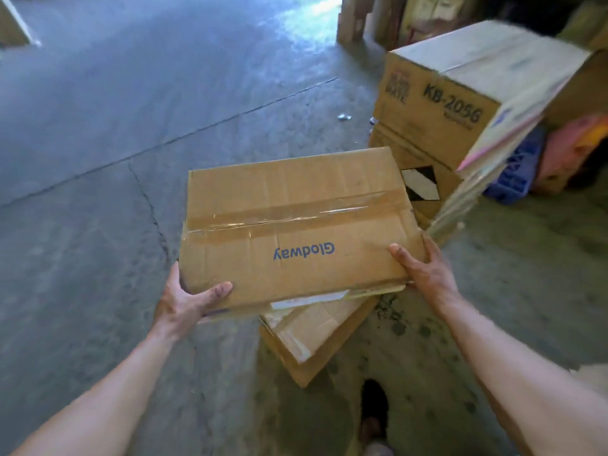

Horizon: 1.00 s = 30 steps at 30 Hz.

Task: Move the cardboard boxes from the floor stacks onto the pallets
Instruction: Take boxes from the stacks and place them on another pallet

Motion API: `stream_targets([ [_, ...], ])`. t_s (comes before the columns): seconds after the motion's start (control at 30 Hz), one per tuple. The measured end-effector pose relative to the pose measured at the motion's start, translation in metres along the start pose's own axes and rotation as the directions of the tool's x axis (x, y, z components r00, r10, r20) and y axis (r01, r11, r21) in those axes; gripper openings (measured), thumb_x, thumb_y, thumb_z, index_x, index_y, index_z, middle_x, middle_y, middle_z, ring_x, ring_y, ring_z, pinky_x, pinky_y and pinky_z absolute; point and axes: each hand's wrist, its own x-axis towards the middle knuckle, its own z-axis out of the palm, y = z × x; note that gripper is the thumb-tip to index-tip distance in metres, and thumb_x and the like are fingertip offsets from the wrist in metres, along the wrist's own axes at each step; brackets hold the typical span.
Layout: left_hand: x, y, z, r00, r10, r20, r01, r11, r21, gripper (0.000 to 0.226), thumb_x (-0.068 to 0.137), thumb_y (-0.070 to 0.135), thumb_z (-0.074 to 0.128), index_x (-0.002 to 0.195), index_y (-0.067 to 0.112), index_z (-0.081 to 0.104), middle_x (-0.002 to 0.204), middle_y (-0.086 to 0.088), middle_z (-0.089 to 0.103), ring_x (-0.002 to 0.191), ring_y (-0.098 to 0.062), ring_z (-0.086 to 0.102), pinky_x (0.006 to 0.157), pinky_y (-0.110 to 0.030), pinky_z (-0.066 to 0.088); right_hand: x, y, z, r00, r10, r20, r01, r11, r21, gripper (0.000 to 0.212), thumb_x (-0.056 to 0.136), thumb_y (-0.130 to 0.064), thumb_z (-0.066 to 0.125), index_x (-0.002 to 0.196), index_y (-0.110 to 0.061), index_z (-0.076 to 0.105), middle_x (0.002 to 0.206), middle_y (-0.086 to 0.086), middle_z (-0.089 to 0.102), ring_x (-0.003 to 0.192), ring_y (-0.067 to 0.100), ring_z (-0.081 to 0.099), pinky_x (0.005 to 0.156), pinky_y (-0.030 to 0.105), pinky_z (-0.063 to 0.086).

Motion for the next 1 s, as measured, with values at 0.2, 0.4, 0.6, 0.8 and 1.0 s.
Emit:
stream_targets([
  [0.2,-0.027,0.077,0.012,0.964,0.179,0.197,-0.185,0.983,0.011,0.102,0.047,0.040,0.101,0.132,0.044,0.045,0.122,-0.002,0.065,0.100,-0.034,0.071,0.073,-0.054,0.061,-0.102,-0.019,-0.066,0.964,0.061,-0.261,-0.024,0.990,0.141,0.114,0.049,-0.084,0.078,0.149,-0.048,0.034,0.145,-0.002,0.049,0.123,0.028,0.057,0.098,0.057,0.052],
  [0.4,-0.071,0.129,0.071,0.864,0.386,0.323,-0.452,0.877,0.162,0.120,0.041,0.077,0.083,0.144,0.045,0.031,0.116,0.005,0.063,0.106,-0.025,0.062,0.087,-0.049,0.057,-0.194,-0.023,-0.143,0.870,0.128,-0.476,0.022,0.955,0.297,0.093,0.069,-0.055,0.084,0.150,-0.045,0.038,0.134,-0.003,0.052,0.115,0.026,0.060,0.093,0.054,0.055],
  [0.6,-0.137,0.166,0.168,0.721,0.472,0.507,-0.577,0.814,0.063,0.114,0.055,0.061,0.088,0.149,0.039,0.027,0.130,-0.005,0.056,0.116,-0.030,0.056,0.098,-0.053,0.051,-0.285,0.000,-0.228,0.700,0.195,-0.687,0.086,0.932,0.352,0.111,0.048,-0.063,0.089,0.147,-0.034,0.047,0.120,-0.007,0.063,0.106,0.020,0.066,0.089,0.045,0.059],
  [0.8,-0.210,0.180,0.277,0.568,0.459,0.683,-0.595,0.802,-0.045,0.113,0.044,0.068,0.092,0.139,0.059,0.031,0.132,0.001,0.055,0.116,-0.035,0.060,0.089,-0.058,0.055,-0.375,0.047,-0.321,0.537,0.248,-0.807,0.102,0.930,0.354,0.111,0.051,-0.069,0.087,0.147,-0.038,0.043,0.128,0.001,0.057,0.111,0.025,0.061,0.093,0.050,0.056],
  [1.0,-0.314,0.161,0.379,0.456,0.441,0.773,-0.552,0.822,-0.143,0.110,0.056,0.043,0.096,0.146,0.047,0.034,0.134,0.002,0.052,0.114,-0.029,0.059,0.064,-0.038,0.063,-0.447,0.113,-0.422,0.408,0.272,-0.872,0.011,0.953,0.302,0.114,0.043,-0.084,0.081,0.143,-0.047,0.042,0.137,0.002,0.047,0.118,0.028,0.055,0.093,0.053,0.056],
])
